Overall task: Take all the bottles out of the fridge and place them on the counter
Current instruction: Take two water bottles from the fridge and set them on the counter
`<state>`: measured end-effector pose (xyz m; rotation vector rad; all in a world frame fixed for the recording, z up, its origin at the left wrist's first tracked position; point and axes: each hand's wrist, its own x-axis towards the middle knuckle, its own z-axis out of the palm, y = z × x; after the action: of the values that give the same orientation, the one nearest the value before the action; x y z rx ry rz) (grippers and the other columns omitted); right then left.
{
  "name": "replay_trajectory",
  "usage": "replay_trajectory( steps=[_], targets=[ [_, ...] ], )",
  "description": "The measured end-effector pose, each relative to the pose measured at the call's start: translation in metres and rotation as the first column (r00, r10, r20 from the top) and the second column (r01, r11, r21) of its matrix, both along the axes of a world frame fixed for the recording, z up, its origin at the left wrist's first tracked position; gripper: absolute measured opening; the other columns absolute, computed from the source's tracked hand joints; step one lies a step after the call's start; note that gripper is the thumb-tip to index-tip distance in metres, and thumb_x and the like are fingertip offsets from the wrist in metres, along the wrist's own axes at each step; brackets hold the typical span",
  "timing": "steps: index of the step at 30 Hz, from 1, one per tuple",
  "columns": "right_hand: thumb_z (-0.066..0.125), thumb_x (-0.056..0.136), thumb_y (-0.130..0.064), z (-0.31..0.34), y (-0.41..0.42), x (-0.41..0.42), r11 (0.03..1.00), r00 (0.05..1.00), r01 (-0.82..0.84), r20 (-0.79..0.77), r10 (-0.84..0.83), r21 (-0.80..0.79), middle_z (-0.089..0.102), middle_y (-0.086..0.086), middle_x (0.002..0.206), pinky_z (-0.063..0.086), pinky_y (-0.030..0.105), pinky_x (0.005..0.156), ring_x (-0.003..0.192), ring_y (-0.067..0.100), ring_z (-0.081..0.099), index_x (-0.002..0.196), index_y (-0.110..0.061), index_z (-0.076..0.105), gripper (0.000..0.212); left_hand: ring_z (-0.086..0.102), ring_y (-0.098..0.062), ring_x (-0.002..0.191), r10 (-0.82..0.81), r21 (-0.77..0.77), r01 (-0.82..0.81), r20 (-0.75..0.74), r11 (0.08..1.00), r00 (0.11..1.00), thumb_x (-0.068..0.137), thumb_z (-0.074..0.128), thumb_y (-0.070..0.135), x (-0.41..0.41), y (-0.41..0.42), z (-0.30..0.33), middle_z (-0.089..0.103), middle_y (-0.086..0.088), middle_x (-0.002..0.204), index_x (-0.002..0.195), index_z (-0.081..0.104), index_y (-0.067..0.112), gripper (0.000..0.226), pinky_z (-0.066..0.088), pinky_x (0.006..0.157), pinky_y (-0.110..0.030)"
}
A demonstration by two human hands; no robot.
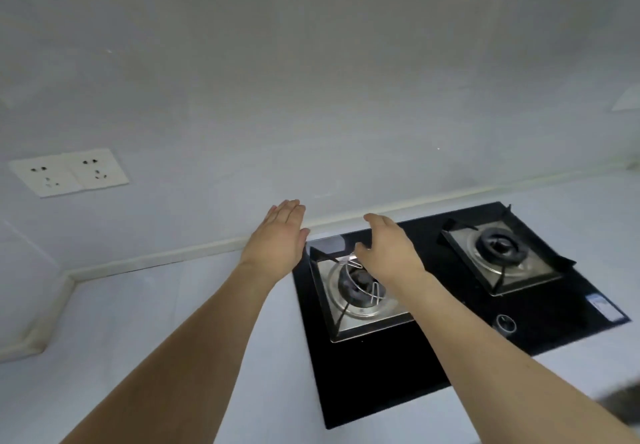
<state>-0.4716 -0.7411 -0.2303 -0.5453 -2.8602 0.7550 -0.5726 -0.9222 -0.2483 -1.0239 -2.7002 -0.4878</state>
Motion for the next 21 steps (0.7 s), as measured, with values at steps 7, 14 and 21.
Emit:
replay_trajectory(
  steps=[7,14,21],
  targets=[
    [0.057,0.091,-0.024,0.008,0.127,0.106,0.976,0.977,0.214,-0.012,-0.214,0.024,0.043,0.009,0.145,0.038,0.037,0.108,0.131,0.025,0.043,0.144,-0.009,0.038,0.058,0.019,-0.021,0.147,-0.207,0.004,0.207,0.031,0.978,0.978,0.104,0.034,0.027,0.066,0.155,0.007,0.026,-0.009,0.158,0.150,0.029,0.008,0.049,0.006,0.122,-0.031],
    [0.056,0.088,-0.018,0.011,0.236,0.223,0.903,0.901,0.430,-0.068,-0.429,0.013,0.049,0.009,0.138,0.037,0.032,0.103,0.126,0.025,0.045,0.137,-0.008,0.045,0.051,0.021,-0.020,0.146,-0.407,0.025,0.407,0.009,0.913,0.913,0.104,0.037,0.032,0.159,0.294,0.013,0.028,-0.007,0.158,0.150,0.030,0.011,0.051,0.009,0.121,-0.030],
    [0.053,0.093,-0.020,0.013,0.305,0.333,0.818,0.817,0.575,-0.053,-0.573,0.010,0.040,0.008,0.148,0.031,0.030,0.108,0.134,0.024,0.038,0.145,-0.008,0.036,0.057,0.024,-0.021,0.146,-0.569,0.009,0.569,0.019,0.823,0.822,0.102,0.040,0.029,0.244,0.398,0.014,0.032,-0.006,0.155,0.147,0.035,0.009,0.050,0.017,0.121,-0.035]
  ],
)
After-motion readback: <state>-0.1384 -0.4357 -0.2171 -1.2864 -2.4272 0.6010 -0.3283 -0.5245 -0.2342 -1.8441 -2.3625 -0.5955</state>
